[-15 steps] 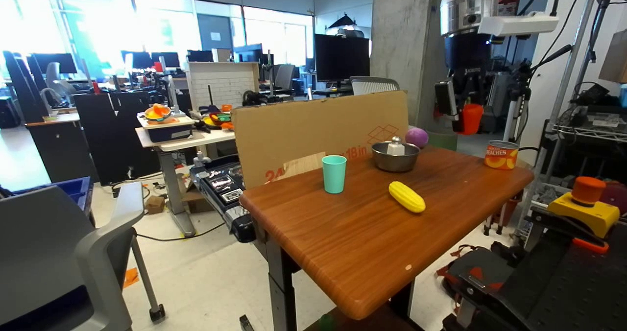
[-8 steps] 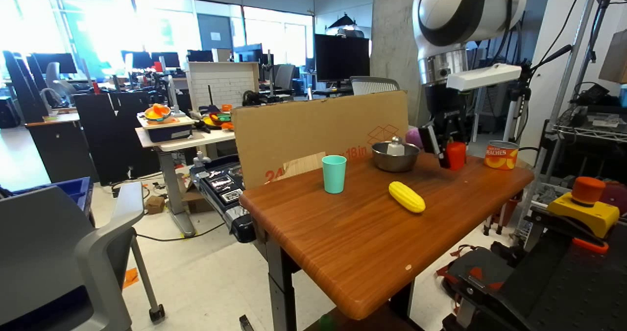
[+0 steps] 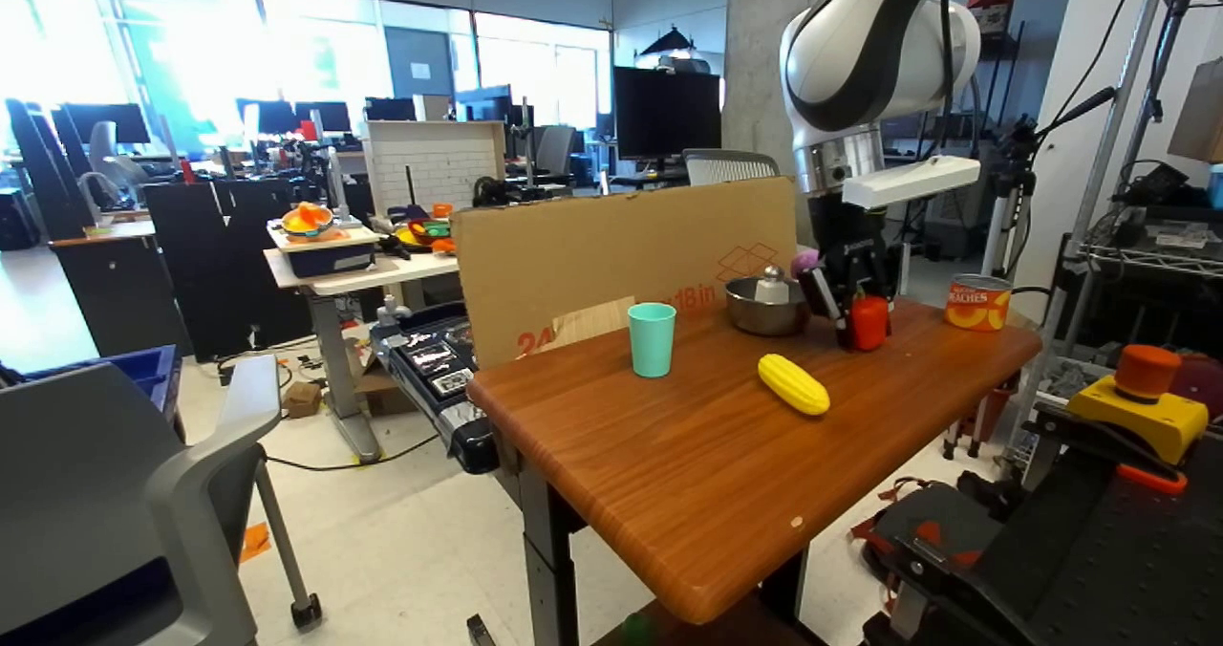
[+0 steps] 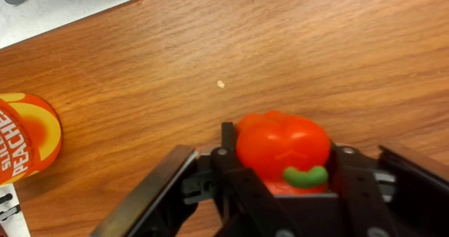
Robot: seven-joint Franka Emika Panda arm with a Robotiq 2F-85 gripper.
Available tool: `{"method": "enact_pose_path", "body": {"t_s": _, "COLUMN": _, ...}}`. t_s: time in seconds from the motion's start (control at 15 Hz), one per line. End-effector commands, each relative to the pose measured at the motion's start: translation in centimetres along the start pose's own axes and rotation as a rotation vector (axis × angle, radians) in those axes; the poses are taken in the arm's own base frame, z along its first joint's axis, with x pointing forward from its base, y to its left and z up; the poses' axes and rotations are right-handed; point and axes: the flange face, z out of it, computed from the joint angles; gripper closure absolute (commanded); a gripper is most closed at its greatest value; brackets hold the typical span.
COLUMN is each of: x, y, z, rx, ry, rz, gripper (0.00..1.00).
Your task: Move the orange thing to the right
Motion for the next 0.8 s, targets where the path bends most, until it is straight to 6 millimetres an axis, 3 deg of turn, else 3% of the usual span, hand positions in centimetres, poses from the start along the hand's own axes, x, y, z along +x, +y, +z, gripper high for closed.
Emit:
{"method": "enact_pose_path", "body": {"t_s": 0.0, "x": -1.6, "y": -0.6, "z": -1.2, "rx": -0.002, "ry": 0.007, "rz": -0.08, "gripper": 0.16}}
{"method": "enact_pose_path", "body": {"t_s": 0.13, "x": -3.5, "y": -0.8, "z": -2.3, "rx": 0.002, "ry": 0.015, "rz": -0.16, "gripper": 0.02}}
{"method": "enact_pose_path", "body": {"t_s": 0.6, "x": -13.0, "y": -1.6, "z": -10.8, "rx": 0.051, "ry": 0.125, "rz": -0.324, "gripper": 0.0}}
{"method": "enact_pose_path", "body": {"t_s": 0.67, "x": -9.2, "y": -1.6, "z": -8.7, "rx": 0.031, "ry": 0.094, "rz": -0.298, "gripper": 0.0}}
{"method": "enact_pose_path", "body": {"t_s": 0.73, "x": -10.5, "y": -1.7, "z": -10.0, "rx": 0.036, "ry": 0.113, "rz": -0.302, "gripper": 0.0}}
